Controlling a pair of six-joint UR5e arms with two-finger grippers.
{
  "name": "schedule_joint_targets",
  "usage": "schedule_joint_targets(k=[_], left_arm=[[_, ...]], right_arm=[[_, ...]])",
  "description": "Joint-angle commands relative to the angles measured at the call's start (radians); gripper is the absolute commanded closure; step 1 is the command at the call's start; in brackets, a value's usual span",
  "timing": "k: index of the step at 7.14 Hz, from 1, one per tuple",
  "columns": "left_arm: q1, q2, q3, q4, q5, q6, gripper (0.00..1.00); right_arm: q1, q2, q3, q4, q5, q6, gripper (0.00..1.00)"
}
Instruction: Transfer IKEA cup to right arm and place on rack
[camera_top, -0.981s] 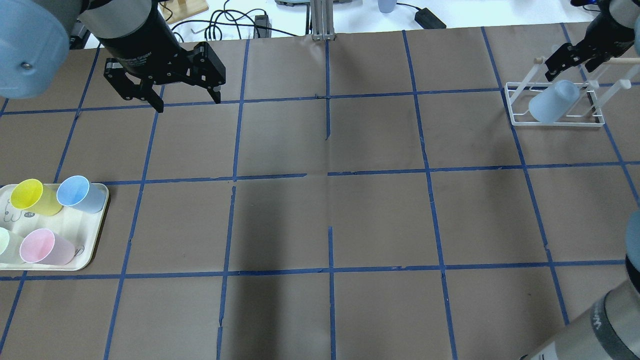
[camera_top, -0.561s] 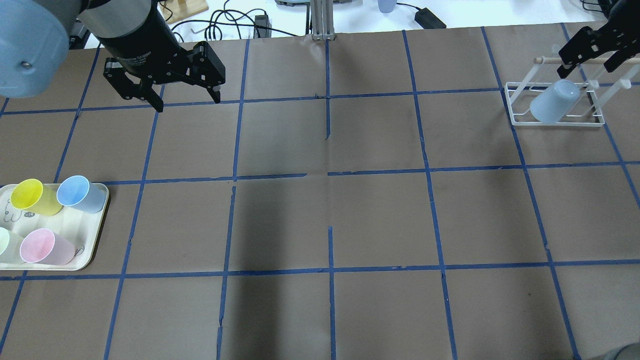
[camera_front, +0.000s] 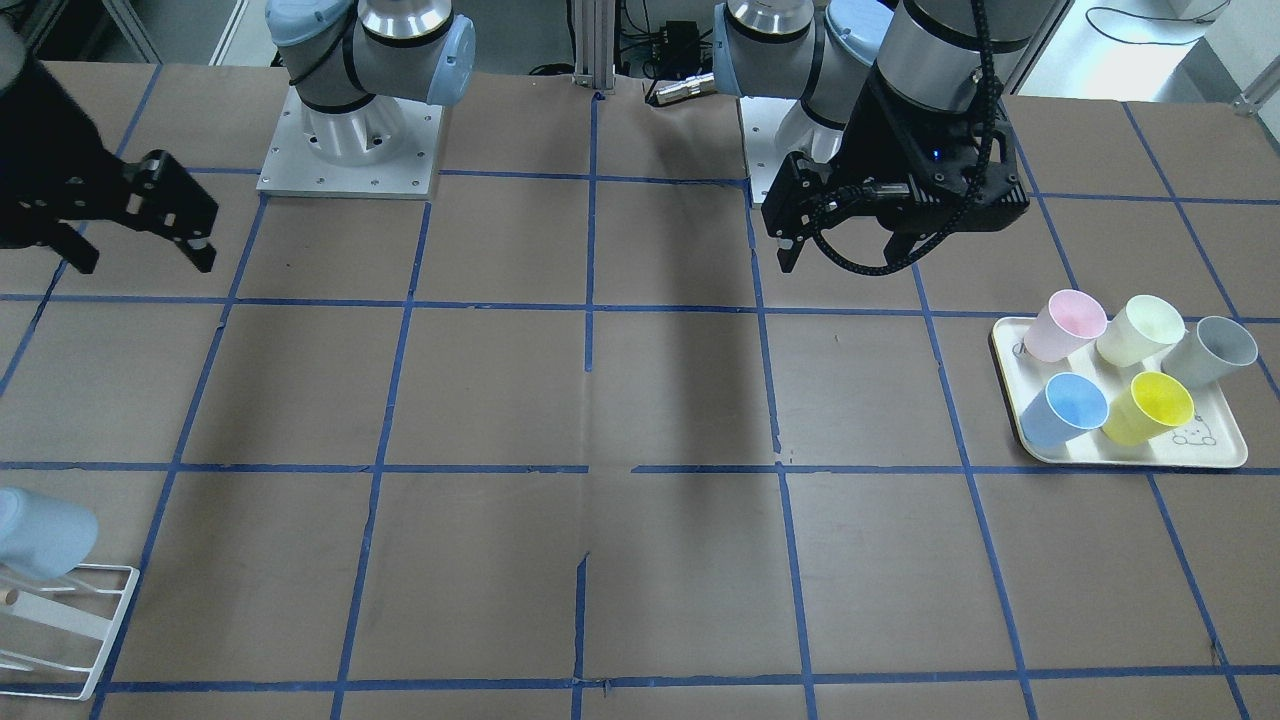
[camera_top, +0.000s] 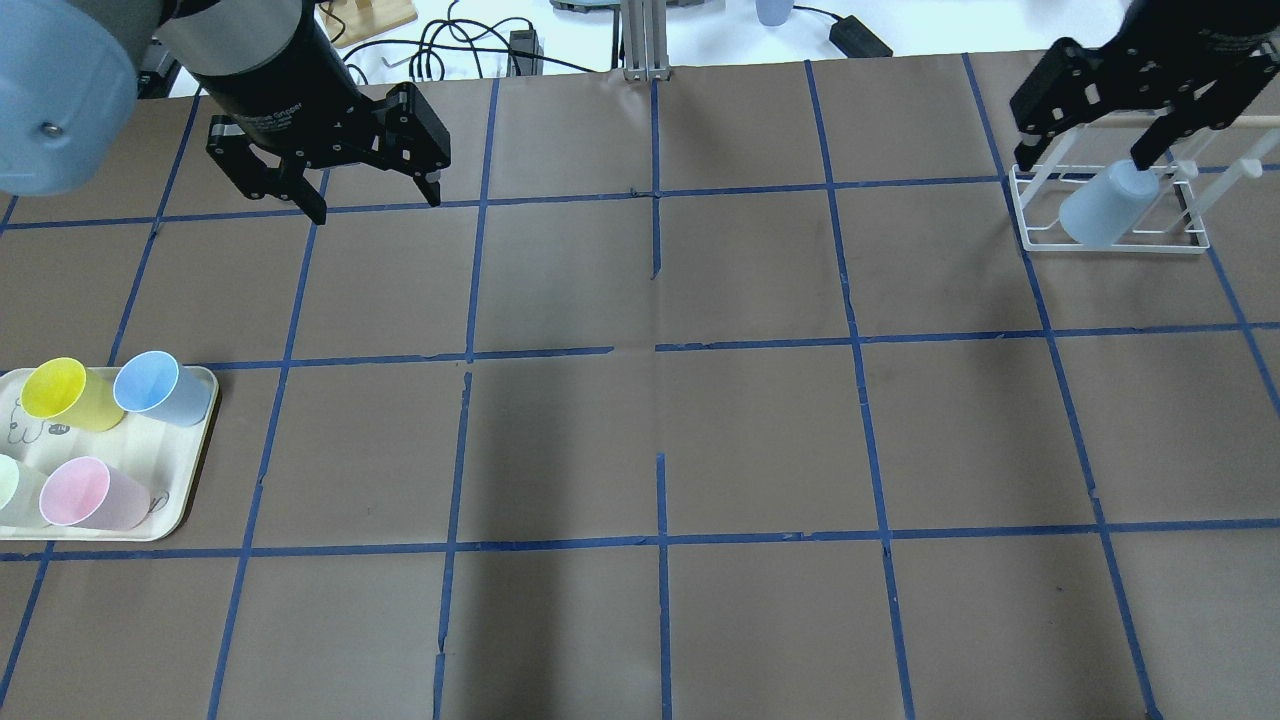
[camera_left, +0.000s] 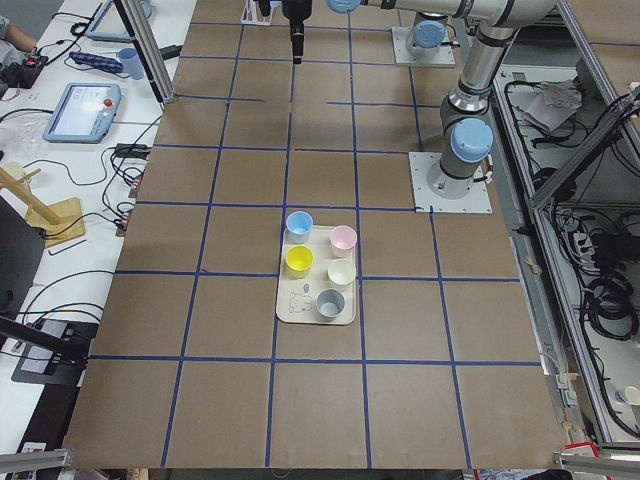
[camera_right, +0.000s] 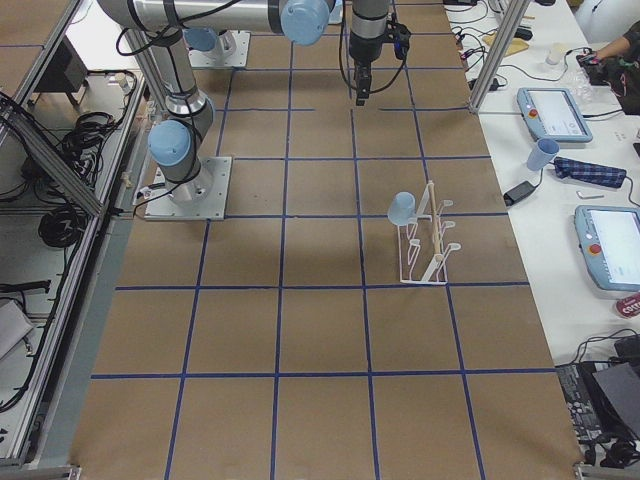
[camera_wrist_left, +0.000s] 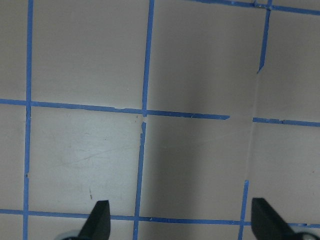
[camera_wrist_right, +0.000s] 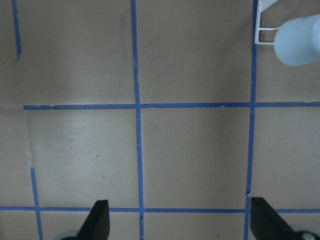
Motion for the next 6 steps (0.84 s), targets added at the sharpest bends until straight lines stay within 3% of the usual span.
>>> schedule_joint_targets(k=[1, 3, 6], left_arm=[[0.000, 0.000, 0.000, 0.000, 0.000, 0.000, 0.00], [0.000, 0.002, 0.000, 0.000, 0.002, 0.000, 0.00], [0.000, 0.005, 0.000, 0.000, 0.005, 0.152, 0.00]], right_arm=[[0.119, -0.033, 0.052, 0.000, -0.027, 0.117, 0.00], [0.123, -0.119, 0.157, -0.014, -0.020, 0.114, 0.00], [0.123, -0.155, 0.180, -0.011, -0.027, 0.132, 0.00]])
